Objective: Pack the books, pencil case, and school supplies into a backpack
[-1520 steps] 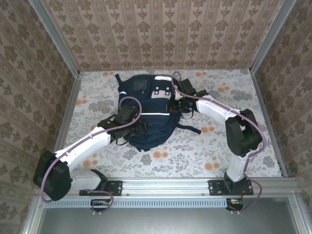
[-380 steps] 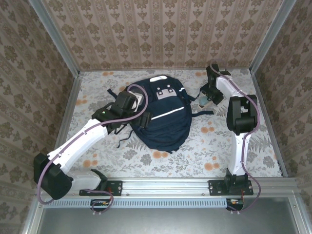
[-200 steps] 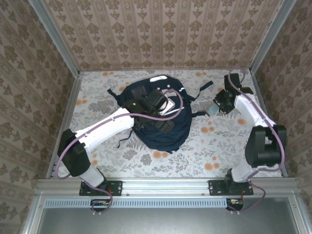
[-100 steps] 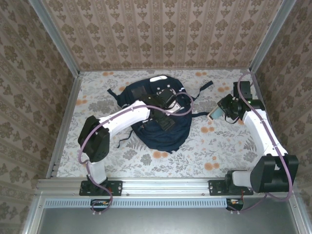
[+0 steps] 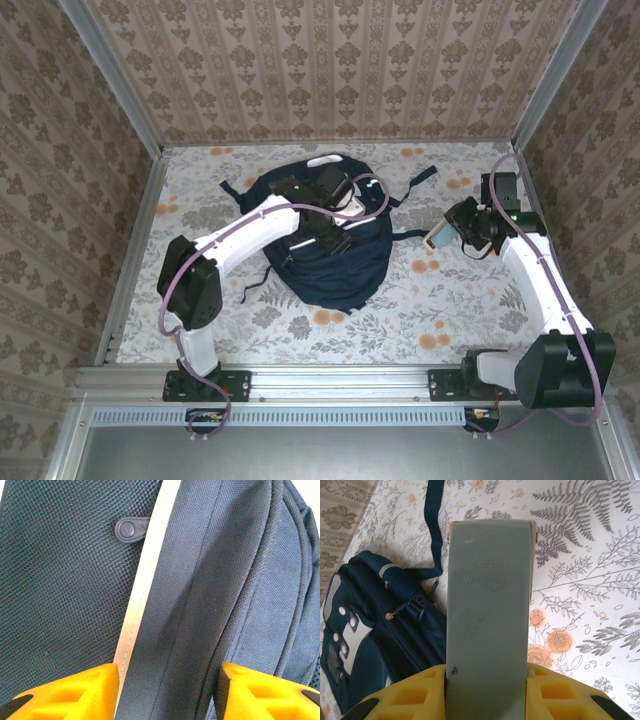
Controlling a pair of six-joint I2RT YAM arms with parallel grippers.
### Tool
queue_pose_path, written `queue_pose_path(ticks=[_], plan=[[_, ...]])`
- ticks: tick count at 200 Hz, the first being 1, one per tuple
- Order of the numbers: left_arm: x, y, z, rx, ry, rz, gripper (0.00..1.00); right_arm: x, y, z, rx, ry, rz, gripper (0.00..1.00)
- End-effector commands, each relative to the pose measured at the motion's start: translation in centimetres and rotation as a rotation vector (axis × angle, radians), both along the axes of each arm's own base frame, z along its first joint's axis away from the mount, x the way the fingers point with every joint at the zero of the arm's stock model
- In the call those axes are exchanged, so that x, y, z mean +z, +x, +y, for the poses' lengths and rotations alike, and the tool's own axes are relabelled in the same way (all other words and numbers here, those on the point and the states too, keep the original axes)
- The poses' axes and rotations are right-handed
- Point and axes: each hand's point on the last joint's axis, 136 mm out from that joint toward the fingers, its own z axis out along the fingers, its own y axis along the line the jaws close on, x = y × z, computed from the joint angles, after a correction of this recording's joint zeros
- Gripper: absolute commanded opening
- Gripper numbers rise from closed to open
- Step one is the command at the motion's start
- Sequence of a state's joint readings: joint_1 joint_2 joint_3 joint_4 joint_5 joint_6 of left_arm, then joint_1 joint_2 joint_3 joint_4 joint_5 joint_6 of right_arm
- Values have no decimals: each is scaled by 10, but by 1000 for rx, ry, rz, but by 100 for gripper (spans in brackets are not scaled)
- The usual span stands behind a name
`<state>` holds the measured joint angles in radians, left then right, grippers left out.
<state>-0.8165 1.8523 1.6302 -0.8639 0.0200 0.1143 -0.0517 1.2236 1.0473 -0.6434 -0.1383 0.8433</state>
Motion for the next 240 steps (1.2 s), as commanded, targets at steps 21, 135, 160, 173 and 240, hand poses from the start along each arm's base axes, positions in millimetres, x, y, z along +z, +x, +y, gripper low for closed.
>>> queue_pose_path(ticks=[21,135,160,173,240], plan=[[-3,6,9,-59,49,-50,43,18,4,25,101,107,-114,29],[-30,4,21,-162,292,-128,53,17,-2,34,135,124,-138,29],[-26,9,20,-159,294,-158,48,17,-2,35,136,128,-138,29],[-22,12,20,-152,295,-185,41,17,-2,35,137,130,-140,29],[65,23,-13,-56,8,-384,5,34,-2,58,216,232,-240,29]])
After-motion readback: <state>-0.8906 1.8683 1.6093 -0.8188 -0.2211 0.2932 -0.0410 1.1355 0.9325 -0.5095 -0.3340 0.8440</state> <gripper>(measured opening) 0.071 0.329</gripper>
